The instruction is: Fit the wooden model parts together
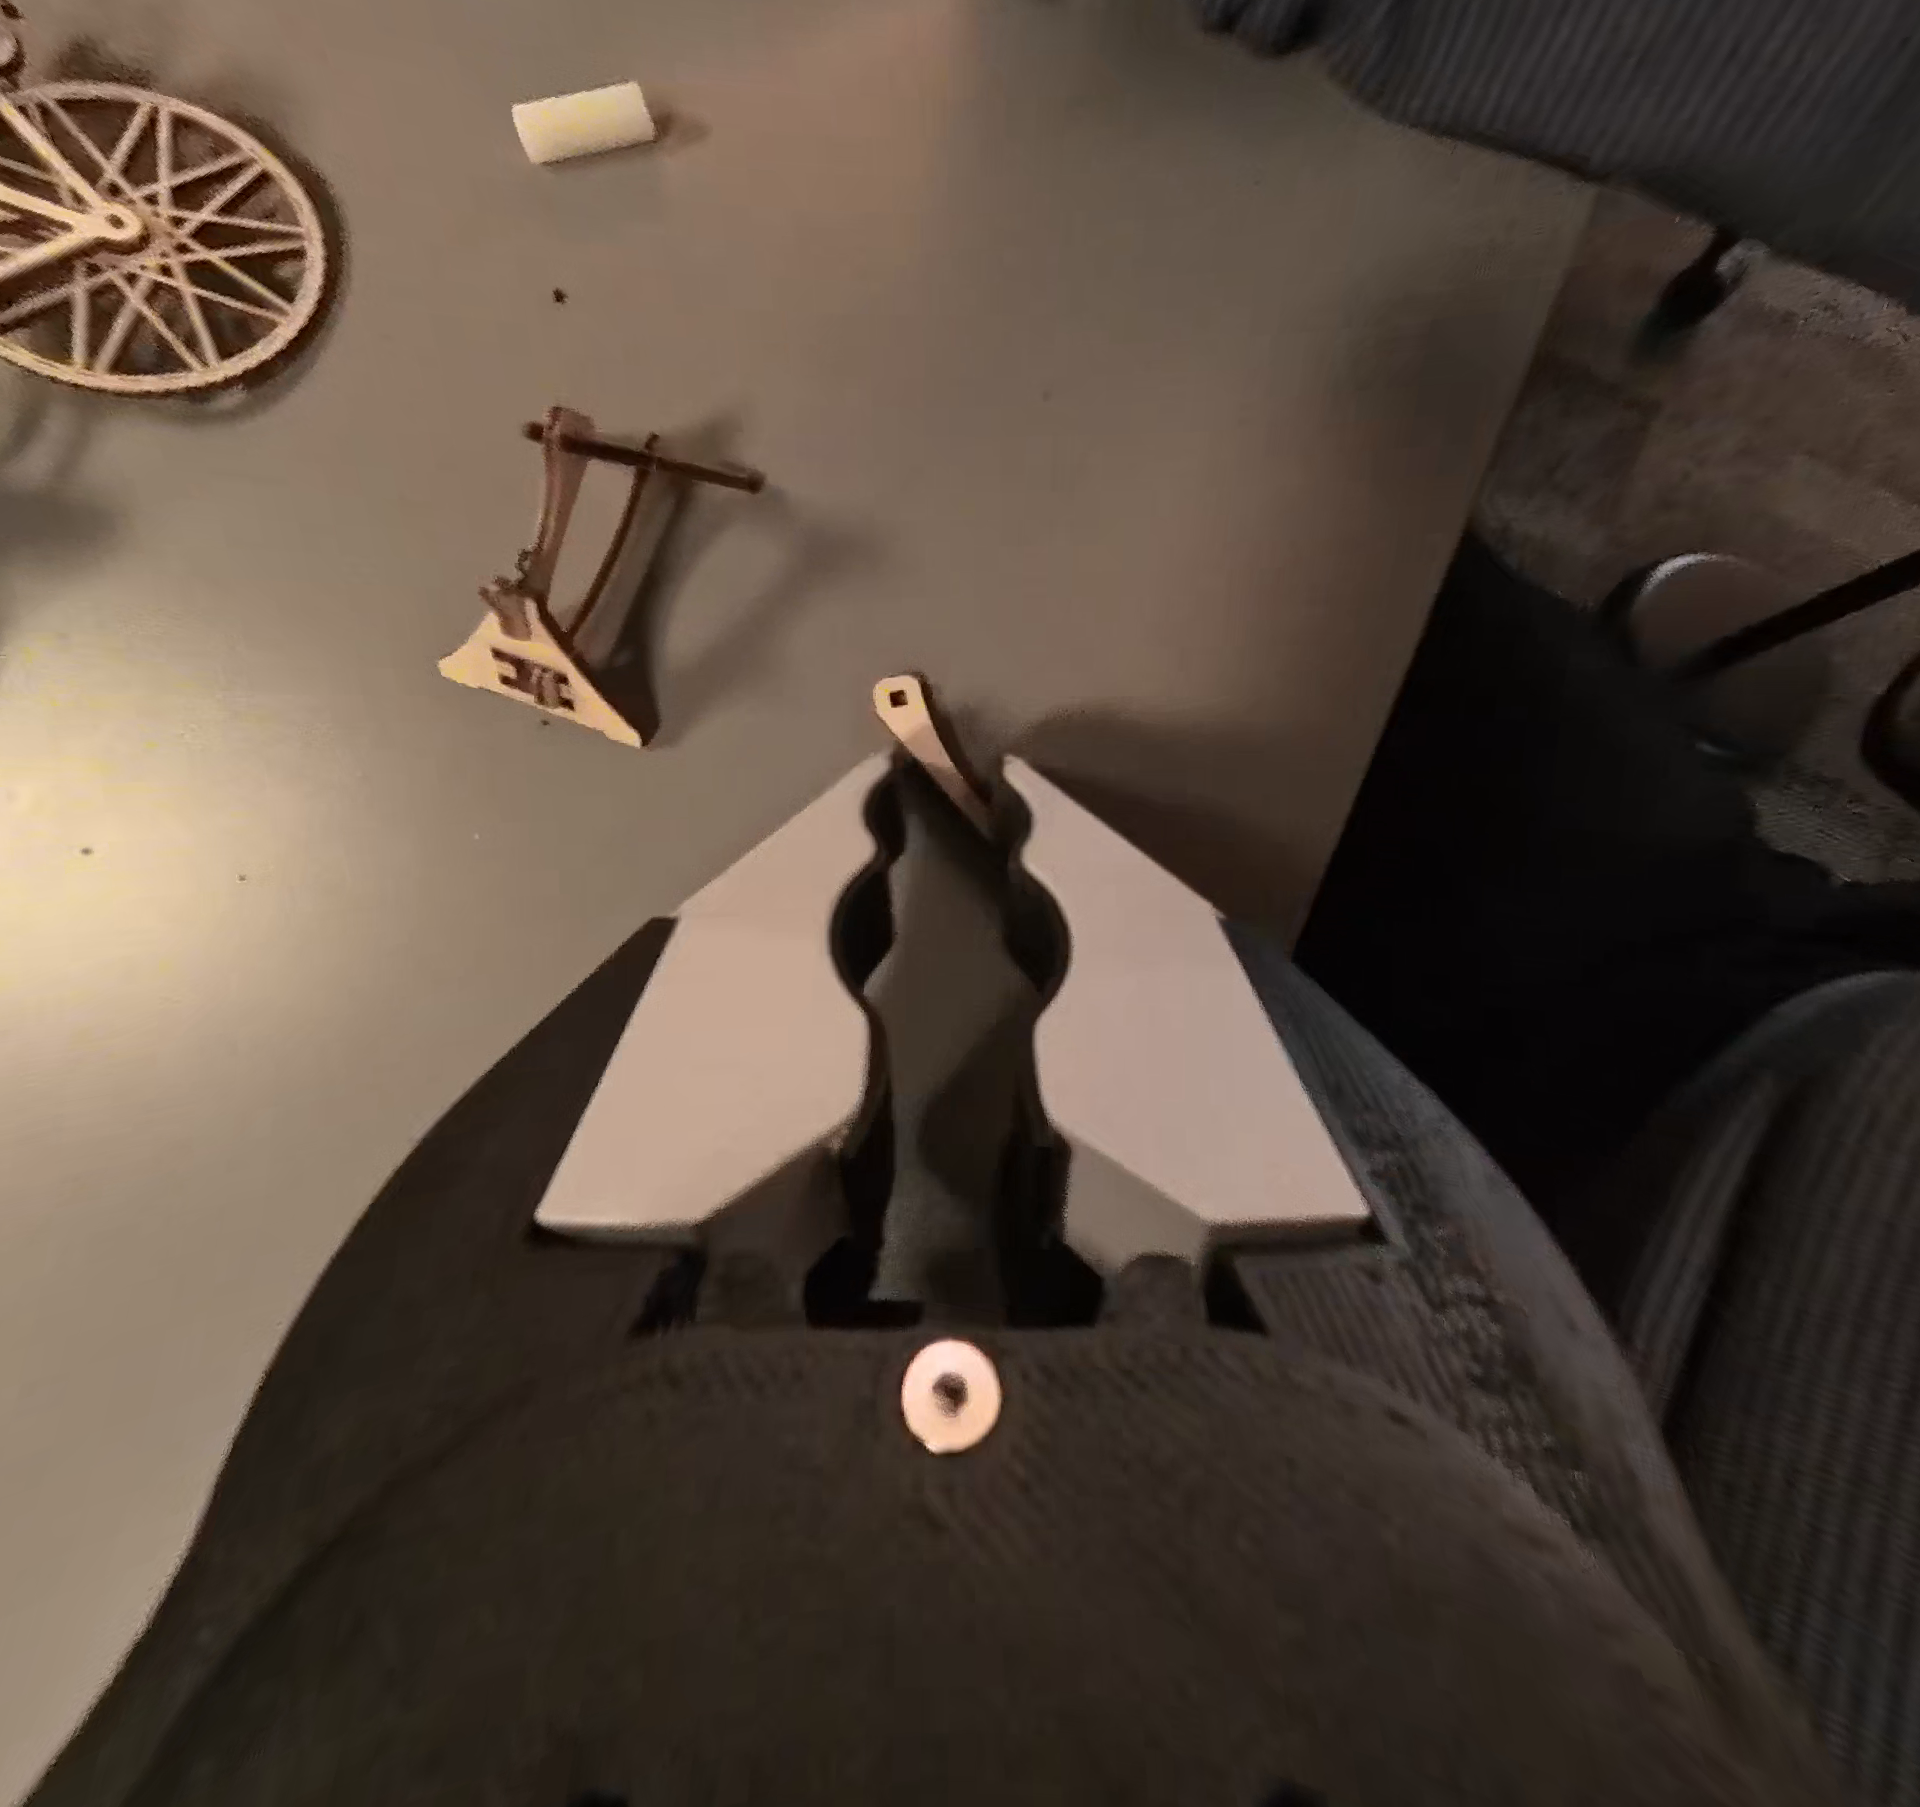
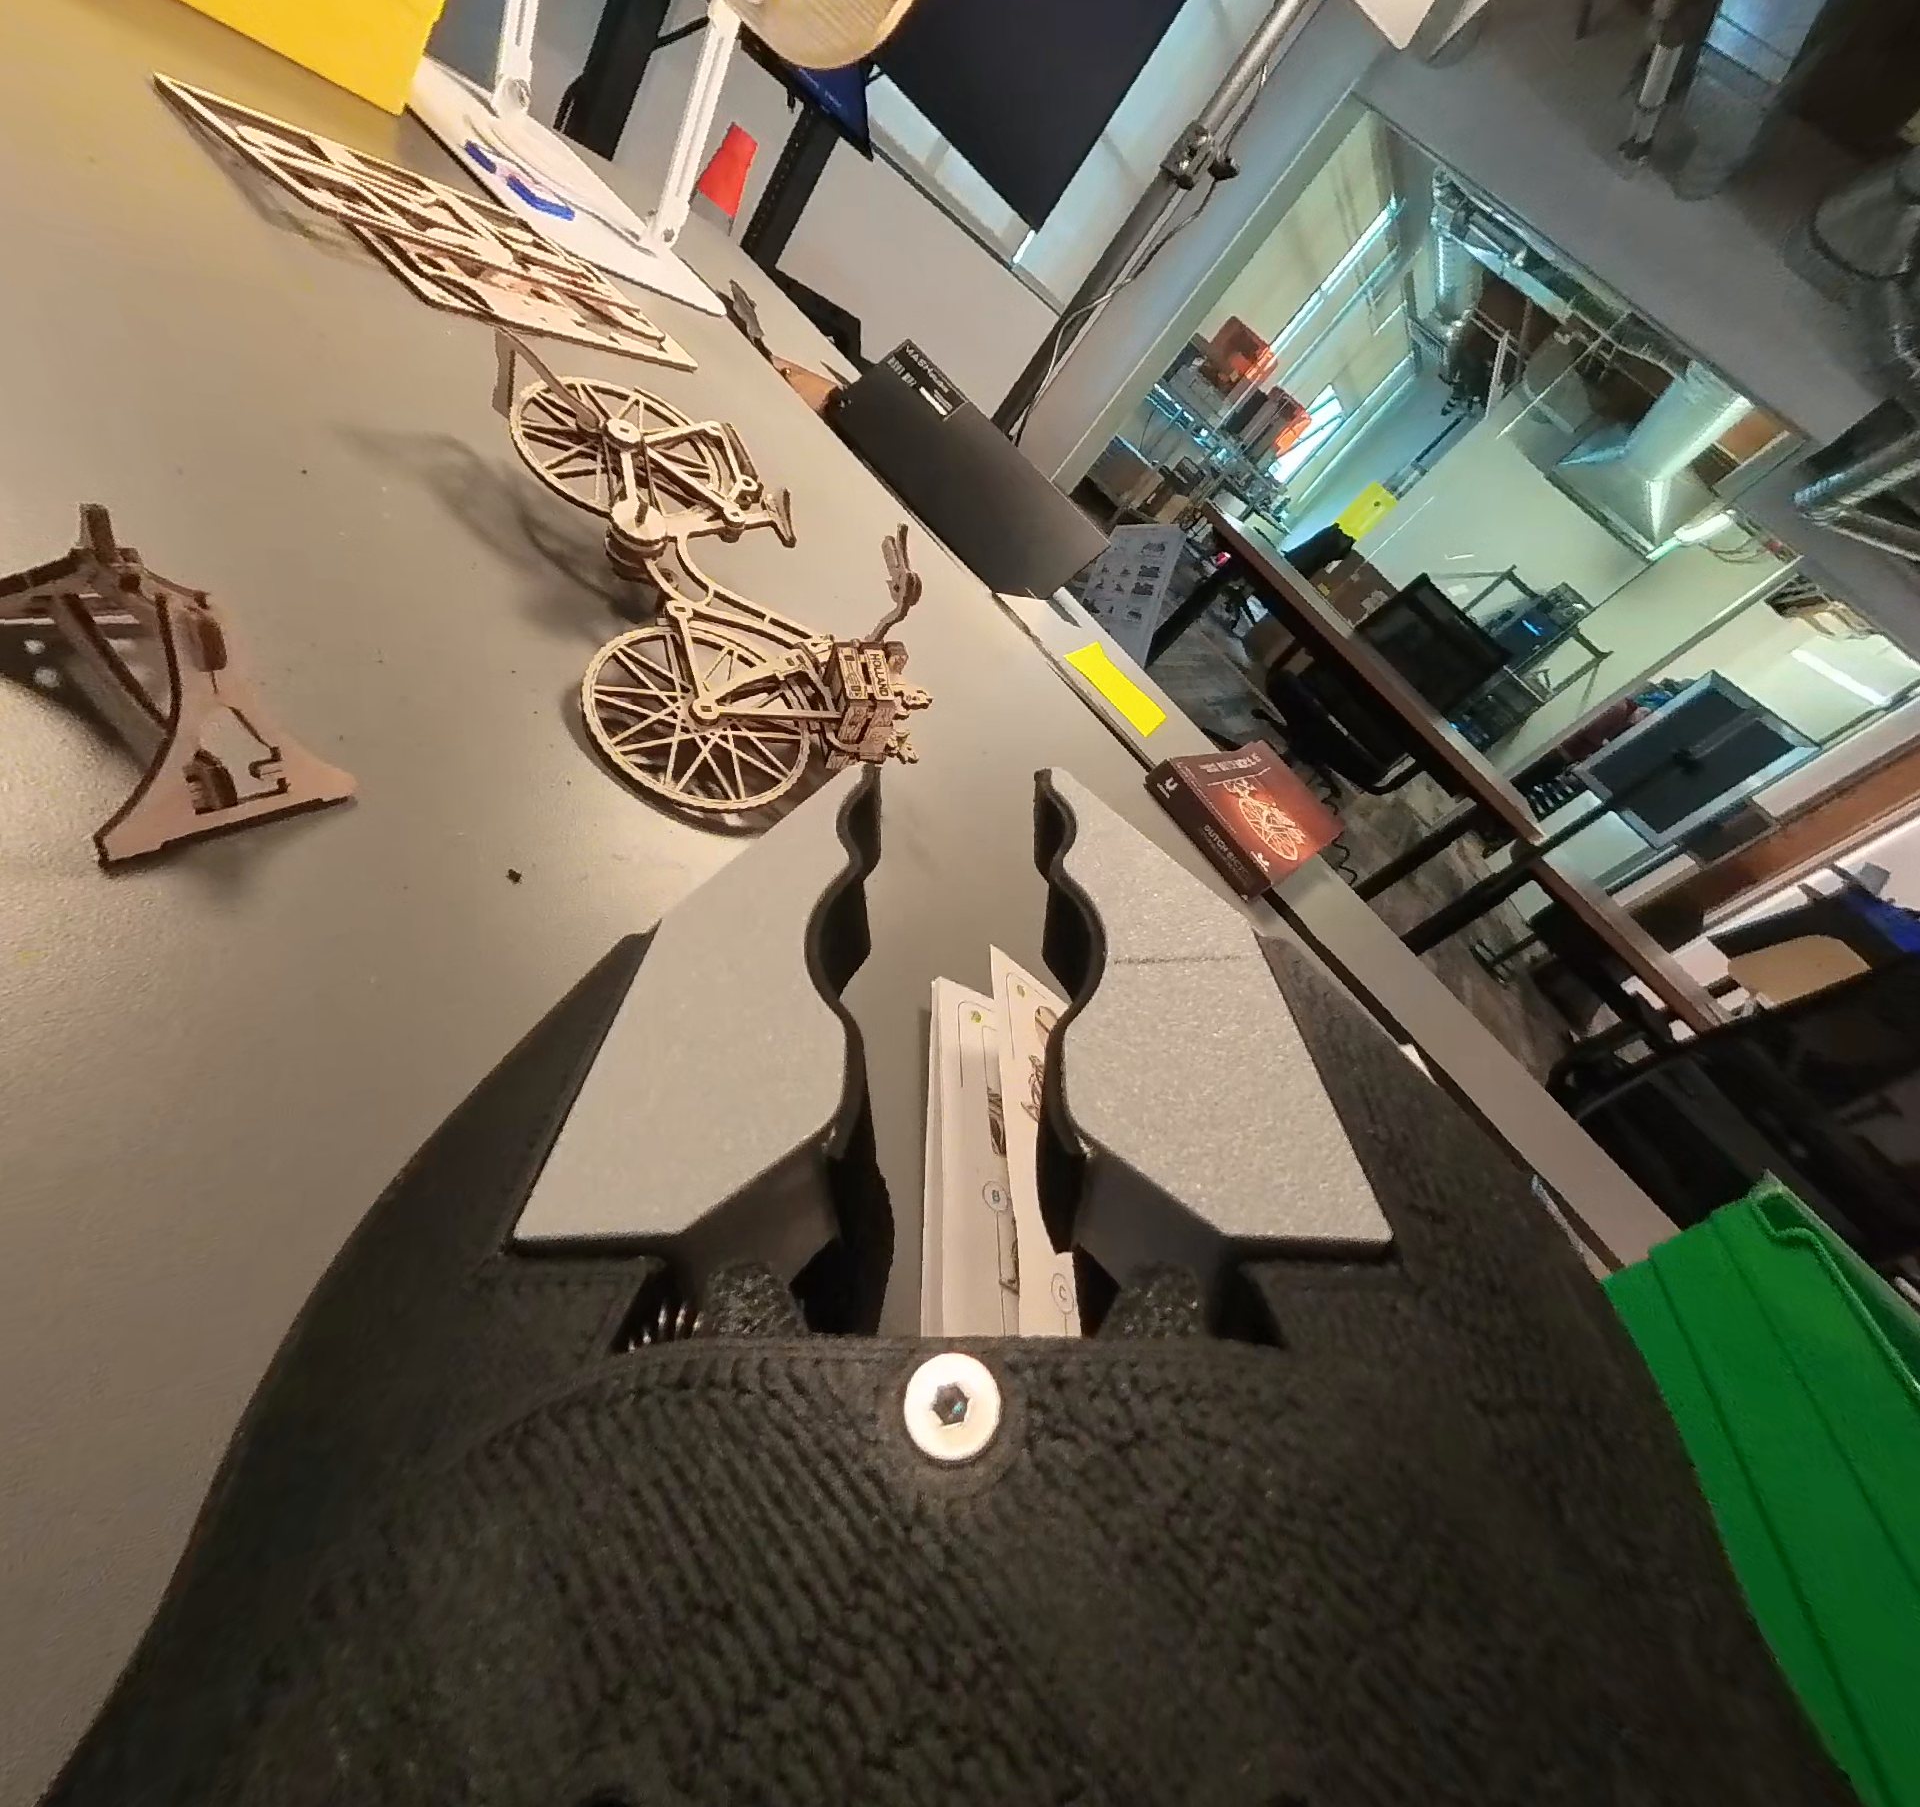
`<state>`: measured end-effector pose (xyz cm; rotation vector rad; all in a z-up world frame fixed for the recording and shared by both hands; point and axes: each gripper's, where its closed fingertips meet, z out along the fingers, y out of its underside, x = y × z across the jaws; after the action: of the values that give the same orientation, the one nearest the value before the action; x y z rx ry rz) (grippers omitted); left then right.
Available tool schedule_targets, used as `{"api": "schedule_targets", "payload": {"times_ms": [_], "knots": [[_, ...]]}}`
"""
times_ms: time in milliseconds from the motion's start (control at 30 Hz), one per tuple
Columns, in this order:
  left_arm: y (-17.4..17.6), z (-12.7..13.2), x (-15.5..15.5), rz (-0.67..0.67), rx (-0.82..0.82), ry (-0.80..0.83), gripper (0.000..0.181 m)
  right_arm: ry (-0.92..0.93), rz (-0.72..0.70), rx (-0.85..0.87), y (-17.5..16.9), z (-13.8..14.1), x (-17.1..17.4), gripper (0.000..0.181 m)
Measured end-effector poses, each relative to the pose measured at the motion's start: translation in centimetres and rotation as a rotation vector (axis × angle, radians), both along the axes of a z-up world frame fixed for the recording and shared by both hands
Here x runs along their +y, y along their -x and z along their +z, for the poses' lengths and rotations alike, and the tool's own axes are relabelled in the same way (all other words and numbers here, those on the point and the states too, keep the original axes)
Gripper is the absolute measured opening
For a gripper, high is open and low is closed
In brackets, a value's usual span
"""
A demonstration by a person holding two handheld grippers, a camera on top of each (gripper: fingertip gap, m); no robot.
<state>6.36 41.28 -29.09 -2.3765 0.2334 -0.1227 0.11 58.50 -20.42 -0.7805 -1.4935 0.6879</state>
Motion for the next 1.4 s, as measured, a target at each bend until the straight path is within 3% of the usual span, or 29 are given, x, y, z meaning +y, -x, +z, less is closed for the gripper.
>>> {"api": "schedule_targets", "payload": {"times_ms": [67,333,700,900,1033,1233,1400], "knots": [[-0.3,-0.1,0.1,-0.008,-0.029,0.048,0.004,0.0,0.001,0.008,-0.1,0.1,0.0,0.028],[0.9,-0.1,0.9,-0.077,0.085,0.082,0.004,0.004,0.001,0.004,-0.3,0.1,-0.1,0.028],[4.6,3.3,0.9,-0.074,0.264,-0.218,0.004,0.041,0.026,-0.021,-0.4,-0.3,-0.6,0.027],[8.9,3.7,-0.6,0.028,0.316,-0.237,0.004,0.242,0.108,-0.291,-0.5,-3.2,-4.7,0.011],[11.6,3.0,-1.2,0.094,0.329,-0.236,0.004,0.441,0.017,-0.596,-2.4,-5.7,-8.7,0.0],[13.1,2.6,-0.2,0.133,0.395,-0.256,0.004,0.378,-0.151,-0.702,-3.2,-7.8,-11.9,0.0],[12.8,2.3,0.0,0.116,0.42,-0.266,0.004,0.473,-0.163,-0.687,-3.1,-8.5,-12.1,0.0]]}}
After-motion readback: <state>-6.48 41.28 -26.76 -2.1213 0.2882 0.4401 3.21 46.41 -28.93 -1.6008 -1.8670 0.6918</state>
